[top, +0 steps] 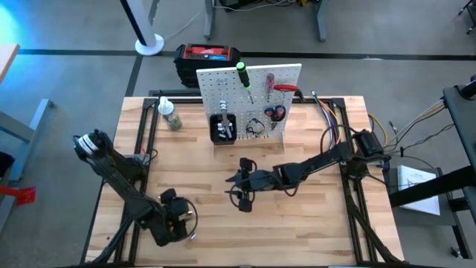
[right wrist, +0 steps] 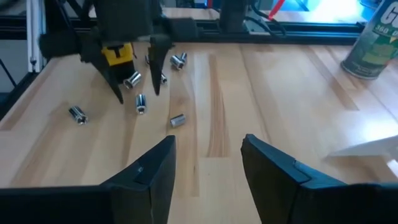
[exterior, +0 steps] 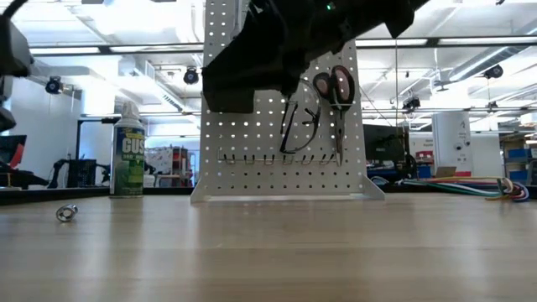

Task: Hang tools onto peg board
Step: Put the silver socket into the black bin on the pegboard

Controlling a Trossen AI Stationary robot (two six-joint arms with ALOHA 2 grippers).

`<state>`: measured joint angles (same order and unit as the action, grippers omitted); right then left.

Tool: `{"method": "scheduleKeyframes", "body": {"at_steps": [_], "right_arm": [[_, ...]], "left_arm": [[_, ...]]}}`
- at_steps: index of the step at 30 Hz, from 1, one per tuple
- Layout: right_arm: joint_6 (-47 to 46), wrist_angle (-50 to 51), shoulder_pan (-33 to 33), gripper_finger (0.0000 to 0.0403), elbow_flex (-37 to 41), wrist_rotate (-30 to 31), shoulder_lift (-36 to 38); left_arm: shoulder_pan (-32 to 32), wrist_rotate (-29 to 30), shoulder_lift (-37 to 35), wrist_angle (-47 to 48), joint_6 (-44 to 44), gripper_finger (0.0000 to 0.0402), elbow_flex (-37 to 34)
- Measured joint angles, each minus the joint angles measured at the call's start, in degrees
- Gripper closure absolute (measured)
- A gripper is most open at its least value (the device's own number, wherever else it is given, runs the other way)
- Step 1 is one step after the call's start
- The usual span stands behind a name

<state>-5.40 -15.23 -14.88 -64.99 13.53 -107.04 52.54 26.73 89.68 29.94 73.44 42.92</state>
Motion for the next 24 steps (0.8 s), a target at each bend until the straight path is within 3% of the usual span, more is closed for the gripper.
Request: {"method": "scheduleKeyframes", "body": {"at_steps": [6,14,19,24], "right_arm": [[0.0,0.3,0.1,0.0250,0.2,0.0,0.3],[-0.1,1.9,0.1,0.0282,0.2,0.0,0.4],[0.0,2.2,0.1,0.0305,0.2,0.0,0.8],[2.0,6.0,-0.5,0.0334,0.4,0.0,4.7]], "left_arm": [[-0.5,-1.4,2.0,-0.8,0.0,0.0185,-0.6],[-2.3,-2.7,3.9,-3.4,-2.6,0.0357,-0.8],[-2.5,-2.0,3.4,-1.7,-4.1,0.0360,0.5],[-4.0,0.7,-0.1,7.6,-6.8,0.0360,4.2]]}}
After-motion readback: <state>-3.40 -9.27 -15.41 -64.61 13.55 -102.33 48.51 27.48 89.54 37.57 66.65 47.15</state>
